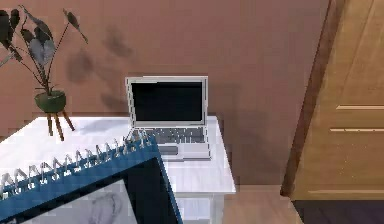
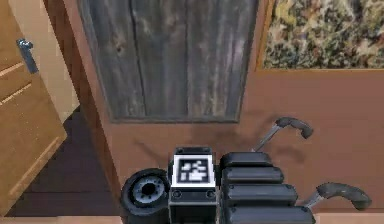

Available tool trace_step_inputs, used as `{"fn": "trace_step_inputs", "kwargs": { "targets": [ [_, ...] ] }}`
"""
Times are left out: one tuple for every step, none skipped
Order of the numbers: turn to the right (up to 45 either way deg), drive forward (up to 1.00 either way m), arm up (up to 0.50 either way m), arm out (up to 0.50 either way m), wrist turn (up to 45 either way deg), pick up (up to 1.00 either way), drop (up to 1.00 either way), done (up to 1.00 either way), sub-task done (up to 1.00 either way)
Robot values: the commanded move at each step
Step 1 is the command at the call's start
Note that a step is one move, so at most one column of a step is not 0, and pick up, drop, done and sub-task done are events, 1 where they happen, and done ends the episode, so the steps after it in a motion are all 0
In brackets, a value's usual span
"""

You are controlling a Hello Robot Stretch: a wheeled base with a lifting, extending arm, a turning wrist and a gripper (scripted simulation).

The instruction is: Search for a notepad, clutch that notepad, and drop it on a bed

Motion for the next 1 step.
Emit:
{"fn": "trace_step_inputs", "kwargs": {
  "targets": [
    [-12.0, 0.0, 0.0, 0.0, 0.0, 0.0, 0.0, 0.0, 0.0]
  ]
}}
